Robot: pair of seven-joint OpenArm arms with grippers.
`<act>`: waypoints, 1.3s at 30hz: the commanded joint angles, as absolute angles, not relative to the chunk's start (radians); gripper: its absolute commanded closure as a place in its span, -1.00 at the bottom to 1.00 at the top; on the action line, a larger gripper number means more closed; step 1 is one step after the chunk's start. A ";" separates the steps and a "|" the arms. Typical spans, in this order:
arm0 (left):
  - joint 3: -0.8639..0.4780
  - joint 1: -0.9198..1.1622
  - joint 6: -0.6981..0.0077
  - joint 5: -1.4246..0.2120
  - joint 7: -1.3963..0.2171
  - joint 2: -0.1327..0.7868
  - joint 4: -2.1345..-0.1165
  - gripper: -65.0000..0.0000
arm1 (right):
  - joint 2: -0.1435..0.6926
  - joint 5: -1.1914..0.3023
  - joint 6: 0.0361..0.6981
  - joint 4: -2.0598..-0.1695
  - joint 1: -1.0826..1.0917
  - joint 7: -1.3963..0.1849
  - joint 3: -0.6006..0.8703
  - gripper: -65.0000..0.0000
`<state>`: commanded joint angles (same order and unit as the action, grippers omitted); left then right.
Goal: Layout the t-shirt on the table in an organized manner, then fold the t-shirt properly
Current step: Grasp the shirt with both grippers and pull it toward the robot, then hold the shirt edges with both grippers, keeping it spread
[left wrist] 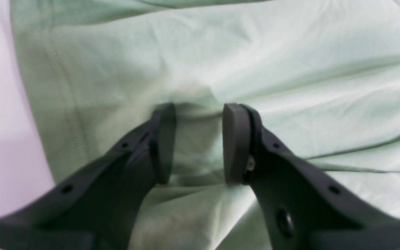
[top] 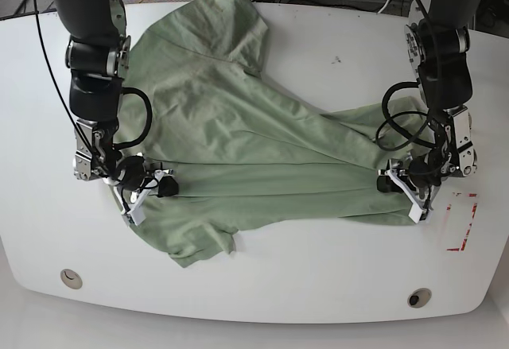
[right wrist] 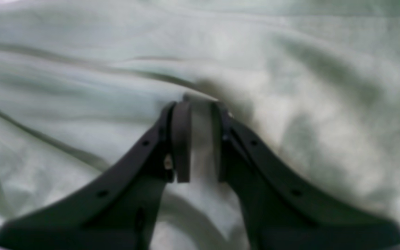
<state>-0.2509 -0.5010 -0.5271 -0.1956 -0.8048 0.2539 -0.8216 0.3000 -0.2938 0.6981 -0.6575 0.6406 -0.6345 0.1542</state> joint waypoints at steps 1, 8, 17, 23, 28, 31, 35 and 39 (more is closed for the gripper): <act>-0.259 -0.501 -0.530 -0.196 -0.831 0.254 -0.862 0.34 | 0.302 -0.295 0.698 -0.714 0.638 -0.676 0.156 0.66; -0.277 -0.461 -0.611 -0.196 -0.978 0.251 -1.093 0.24 | 0.297 -0.295 0.698 -1.081 0.529 -0.878 0.157 0.03; -0.277 -0.369 -0.624 -0.196 -1.158 0.248 -1.417 -0.24 | 0.232 -0.295 0.698 -1.515 0.321 -1.136 0.363 -0.53; -0.278 -0.260 -0.625 -0.196 -1.227 0.248 -1.629 -0.25 | 0.170 -0.295 0.698 -1.745 0.186 -1.293 0.544 -0.58; -0.278 -0.177 -0.630 -0.196 -1.262 0.249 -1.755 -0.25 | 0.120 -0.295 0.698 -1.854 0.084 -1.333 0.645 -0.59; -0.278 -0.122 -0.676 -0.196 -1.271 0.248 -1.828 -0.25 | 0.081 -0.297 0.698 -1.905 0.008 -1.333 0.688 -0.58; -0.278 -0.064 -0.698 -0.196 -1.271 0.243 -1.880 -0.24 | 0.039 -0.297 0.698 -1.933 -0.058 -1.333 0.713 -0.58; -0.305 0.004 -0.698 -0.196 -1.271 0.223 -1.922 -0.24 | 0.022 -0.321 0.698 -1.934 -0.127 -1.333 0.720 -0.58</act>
<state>-0.3046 0.0038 -0.6981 -0.1956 -1.2712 0.2232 -1.9218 0.0222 -0.3214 0.6981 -1.9341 -0.1266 -1.3326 0.7204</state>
